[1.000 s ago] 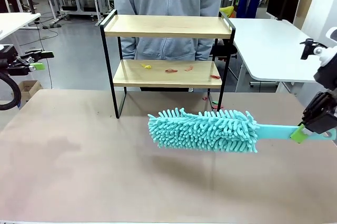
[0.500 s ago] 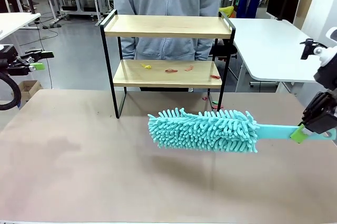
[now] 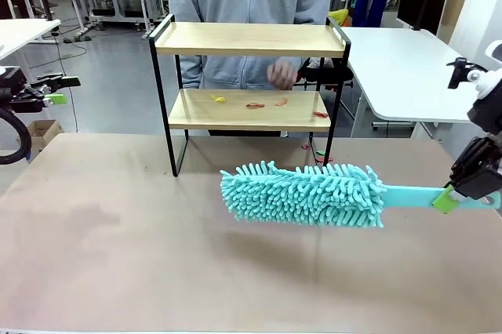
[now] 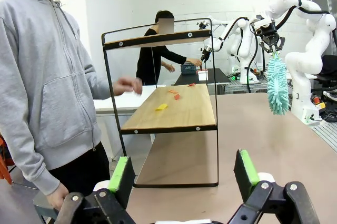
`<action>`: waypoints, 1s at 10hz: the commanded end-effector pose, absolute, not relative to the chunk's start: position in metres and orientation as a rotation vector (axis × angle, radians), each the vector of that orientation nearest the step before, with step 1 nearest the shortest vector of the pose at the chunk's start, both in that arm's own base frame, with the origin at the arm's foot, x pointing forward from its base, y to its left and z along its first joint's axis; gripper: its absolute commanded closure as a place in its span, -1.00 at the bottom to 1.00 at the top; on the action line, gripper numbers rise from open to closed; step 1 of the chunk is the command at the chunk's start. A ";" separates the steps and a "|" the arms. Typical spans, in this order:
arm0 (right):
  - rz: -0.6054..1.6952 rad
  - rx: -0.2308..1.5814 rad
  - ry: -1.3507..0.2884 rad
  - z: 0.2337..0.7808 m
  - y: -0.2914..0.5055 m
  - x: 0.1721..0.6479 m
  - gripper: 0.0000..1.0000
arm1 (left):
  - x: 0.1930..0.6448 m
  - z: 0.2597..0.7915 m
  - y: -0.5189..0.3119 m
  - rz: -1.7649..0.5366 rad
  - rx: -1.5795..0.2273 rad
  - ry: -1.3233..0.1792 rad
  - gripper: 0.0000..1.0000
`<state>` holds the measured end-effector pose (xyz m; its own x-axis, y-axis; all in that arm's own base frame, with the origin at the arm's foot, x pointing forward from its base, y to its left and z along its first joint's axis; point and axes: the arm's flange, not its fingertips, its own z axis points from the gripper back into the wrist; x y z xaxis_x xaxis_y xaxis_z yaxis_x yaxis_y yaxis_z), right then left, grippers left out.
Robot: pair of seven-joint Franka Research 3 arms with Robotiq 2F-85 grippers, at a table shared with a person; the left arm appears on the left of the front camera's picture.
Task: Clean the shelf.
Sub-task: Clean the specific section of the Shelf indicated by the human with the Duster.
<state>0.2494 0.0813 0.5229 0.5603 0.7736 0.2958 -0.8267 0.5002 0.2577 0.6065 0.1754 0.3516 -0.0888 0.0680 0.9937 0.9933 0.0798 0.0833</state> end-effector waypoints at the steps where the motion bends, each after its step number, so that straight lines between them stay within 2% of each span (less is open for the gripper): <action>1: 0.973 0.399 -0.154 0.525 0.083 0.249 0.74 | 0.604 0.355 0.175 -1.182 -1.159 -1.367 -1.00; 10: 0.973 0.399 -0.154 0.525 0.083 0.249 0.74 | 0.604 0.355 0.175 -1.182 -1.159 -1.367 -1.00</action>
<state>0.2494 0.0813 0.5229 0.5603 0.7737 0.2958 -0.8267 0.5002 0.2577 0.6065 0.1754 0.3516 -0.0888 0.0680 0.9937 0.9933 0.0798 0.0833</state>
